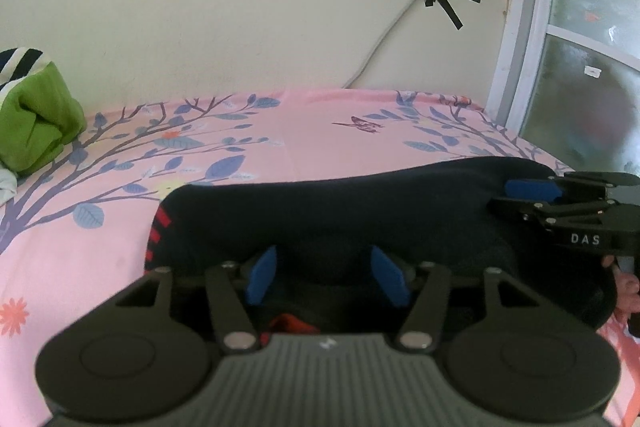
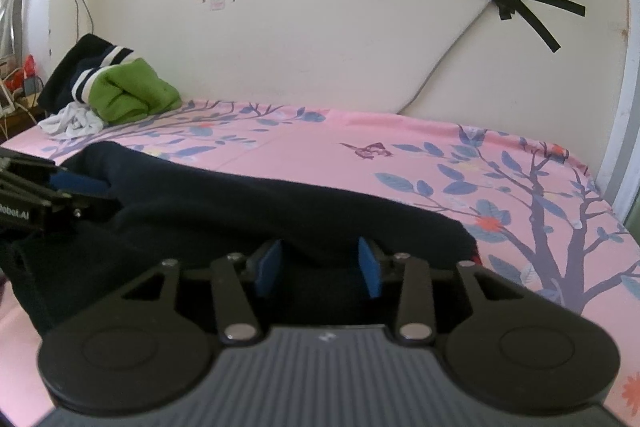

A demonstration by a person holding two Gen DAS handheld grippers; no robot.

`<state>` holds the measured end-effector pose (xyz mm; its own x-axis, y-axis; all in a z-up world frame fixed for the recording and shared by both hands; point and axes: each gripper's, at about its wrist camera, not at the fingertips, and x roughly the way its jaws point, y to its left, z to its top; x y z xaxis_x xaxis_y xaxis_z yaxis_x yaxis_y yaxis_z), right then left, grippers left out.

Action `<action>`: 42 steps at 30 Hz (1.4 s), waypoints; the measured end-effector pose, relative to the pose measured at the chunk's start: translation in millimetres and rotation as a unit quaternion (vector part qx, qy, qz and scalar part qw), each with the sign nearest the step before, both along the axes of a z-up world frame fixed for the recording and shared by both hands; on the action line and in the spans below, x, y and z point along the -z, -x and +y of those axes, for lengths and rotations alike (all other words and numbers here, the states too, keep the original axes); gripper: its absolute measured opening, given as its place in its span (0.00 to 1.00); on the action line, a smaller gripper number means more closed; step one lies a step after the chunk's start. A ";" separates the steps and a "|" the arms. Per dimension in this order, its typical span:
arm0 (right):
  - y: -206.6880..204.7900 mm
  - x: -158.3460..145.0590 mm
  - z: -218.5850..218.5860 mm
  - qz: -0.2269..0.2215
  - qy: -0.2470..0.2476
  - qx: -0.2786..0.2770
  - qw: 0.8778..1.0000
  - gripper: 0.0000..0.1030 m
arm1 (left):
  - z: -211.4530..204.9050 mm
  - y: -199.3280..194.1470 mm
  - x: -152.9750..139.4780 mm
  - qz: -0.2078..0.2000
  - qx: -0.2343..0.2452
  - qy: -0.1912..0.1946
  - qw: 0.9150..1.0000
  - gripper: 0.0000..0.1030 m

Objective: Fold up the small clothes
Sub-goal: 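Press the folded sweater flat with both grippers side by side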

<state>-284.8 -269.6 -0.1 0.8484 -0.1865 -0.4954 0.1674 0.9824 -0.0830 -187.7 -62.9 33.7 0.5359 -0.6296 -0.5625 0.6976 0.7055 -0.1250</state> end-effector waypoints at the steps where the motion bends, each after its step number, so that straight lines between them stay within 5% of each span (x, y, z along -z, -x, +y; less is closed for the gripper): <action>1: 0.1 0.0 0.6 0.000 0.000 0.000 1.000 0.31 | 0.2 0.5 -0.1 0.000 0.000 0.000 1.000 0.55; 10: -0.8 0.4 0.3 0.002 -0.002 -0.011 1.000 0.41 | 3.6 1.3 0.0 0.003 0.008 0.009 1.000 0.62; 14: -1.0 0.7 0.4 0.002 -0.008 -0.018 1.000 0.47 | 0.8 3.5 0.1 0.003 0.022 0.006 1.000 0.89; 17: -0.9 0.8 -0.5 0.002 -0.014 -0.025 1.000 0.51 | -2.1 5.8 0.8 -0.003 0.024 -0.005 1.000 0.94; 30: 3.4 3.0 15.1 0.001 0.002 -0.002 1.000 0.59 | -5.3 5.5 3.0 -0.005 0.030 -0.015 0.999 1.00; 37: 11.0 5.3 34.4 0.005 0.039 0.009 0.999 0.78 | -5.0 7.0 3.9 -0.010 0.030 -0.015 0.999 1.00; 42: 12.7 5.4 36.0 0.004 0.047 0.014 0.999 0.80 | -4.5 7.7 4.4 -0.011 0.029 -0.014 0.999 1.00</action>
<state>-297.6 -233.5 -5.5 0.8383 -0.2558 -0.4816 0.1931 0.9652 -0.1764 -195.3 -67.5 29.3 0.5108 -0.6444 -0.5691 0.7403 0.6663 -0.0900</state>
